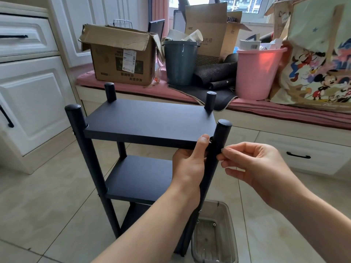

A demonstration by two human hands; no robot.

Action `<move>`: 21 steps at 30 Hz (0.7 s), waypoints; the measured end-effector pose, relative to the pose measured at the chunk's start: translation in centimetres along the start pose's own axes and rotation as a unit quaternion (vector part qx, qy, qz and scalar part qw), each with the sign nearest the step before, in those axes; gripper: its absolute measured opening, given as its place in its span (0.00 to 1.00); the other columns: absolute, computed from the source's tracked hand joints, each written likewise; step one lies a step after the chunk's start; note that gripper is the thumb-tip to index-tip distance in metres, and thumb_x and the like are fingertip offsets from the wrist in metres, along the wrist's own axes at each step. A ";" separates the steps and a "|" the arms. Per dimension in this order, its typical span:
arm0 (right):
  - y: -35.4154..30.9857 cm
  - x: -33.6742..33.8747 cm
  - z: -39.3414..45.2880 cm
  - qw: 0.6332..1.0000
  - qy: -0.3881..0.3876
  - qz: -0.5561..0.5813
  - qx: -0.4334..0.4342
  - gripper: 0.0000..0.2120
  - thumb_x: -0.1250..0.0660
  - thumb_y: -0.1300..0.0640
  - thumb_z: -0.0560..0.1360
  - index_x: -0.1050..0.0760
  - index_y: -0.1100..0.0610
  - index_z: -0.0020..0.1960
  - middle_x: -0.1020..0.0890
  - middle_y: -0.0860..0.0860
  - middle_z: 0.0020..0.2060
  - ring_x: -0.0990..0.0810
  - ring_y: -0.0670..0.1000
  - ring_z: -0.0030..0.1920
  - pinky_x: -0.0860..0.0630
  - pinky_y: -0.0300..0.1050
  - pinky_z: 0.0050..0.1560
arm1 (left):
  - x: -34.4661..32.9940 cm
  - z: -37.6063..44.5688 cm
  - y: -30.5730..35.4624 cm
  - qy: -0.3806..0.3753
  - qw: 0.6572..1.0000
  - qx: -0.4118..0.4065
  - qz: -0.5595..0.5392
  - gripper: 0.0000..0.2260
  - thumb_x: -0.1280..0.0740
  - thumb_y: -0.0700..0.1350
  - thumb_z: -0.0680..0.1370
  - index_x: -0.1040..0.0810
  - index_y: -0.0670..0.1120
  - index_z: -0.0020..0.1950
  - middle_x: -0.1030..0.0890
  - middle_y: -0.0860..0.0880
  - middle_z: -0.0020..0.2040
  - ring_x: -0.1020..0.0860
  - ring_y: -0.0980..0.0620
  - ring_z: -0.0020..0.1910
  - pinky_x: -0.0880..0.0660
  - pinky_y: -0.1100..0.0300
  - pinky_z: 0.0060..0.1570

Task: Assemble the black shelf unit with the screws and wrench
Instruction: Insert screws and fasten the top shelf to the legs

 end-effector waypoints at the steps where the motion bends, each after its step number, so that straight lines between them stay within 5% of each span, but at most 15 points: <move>1: 0.0 0.0 0.0 1.000 -0.003 0.000 -0.003 0.13 0.25 0.48 0.60 0.14 0.53 0.41 0.13 0.57 0.42 0.15 0.49 0.39 0.21 0.38 0.37 | 0.0 0.0 0.1 -0.001 1.000 -0.001 -0.001 0.13 0.34 0.51 0.81 0.17 0.48 0.40 0.14 0.43 0.45 0.17 0.55 0.39 0.22 0.69 0.37; 10: 1.3 -0.3 0.4 0.997 -0.041 0.033 -0.061 0.08 0.27 0.51 0.66 0.15 0.55 0.39 0.14 0.58 0.41 0.16 0.49 0.37 0.20 0.41 0.37 | -0.1 -0.1 0.3 0.005 1.000 0.003 0.011 0.12 0.34 0.52 0.81 0.17 0.48 0.43 0.14 0.44 0.45 0.15 0.49 0.45 0.21 0.60 0.45; 13: 0.2 0.4 0.5 0.997 -0.004 -0.070 0.027 0.09 0.27 0.51 0.70 0.18 0.57 0.40 0.14 0.55 0.38 0.15 0.50 0.38 0.20 0.40 0.38 | 0.0 0.0 0.3 0.002 1.000 0.002 0.016 0.14 0.34 0.53 0.81 0.16 0.50 0.38 0.14 0.45 0.44 0.15 0.50 0.44 0.21 0.62 0.42; 17: -2.4 0.8 0.2 0.943 0.058 -0.256 0.202 0.06 0.27 0.50 0.71 0.21 0.52 0.40 0.16 0.46 0.35 0.17 0.46 0.35 0.21 0.37 0.38 | 0.0 0.0 0.2 -0.005 1.000 0.004 0.022 0.16 0.34 0.55 0.81 0.15 0.54 0.35 0.14 0.48 0.42 0.16 0.53 0.43 0.22 0.61 0.44; 21: -2.6 0.7 0.2 0.927 0.066 -0.286 0.231 0.10 0.30 0.42 0.68 0.22 0.47 0.43 0.17 0.41 0.38 0.18 0.45 0.38 0.22 0.37 0.39 | -0.2 -0.1 0.0 0.001 1.000 0.005 0.022 0.15 0.35 0.55 0.81 0.16 0.57 0.37 0.14 0.51 0.42 0.16 0.56 0.42 0.23 0.60 0.45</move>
Point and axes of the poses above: each hand's wrist, its own z-axis towards the middle knuckle, its own x-axis out of the back of the hand, y = z × x, the point moved 8 cm from there along z, towards the middle knuckle
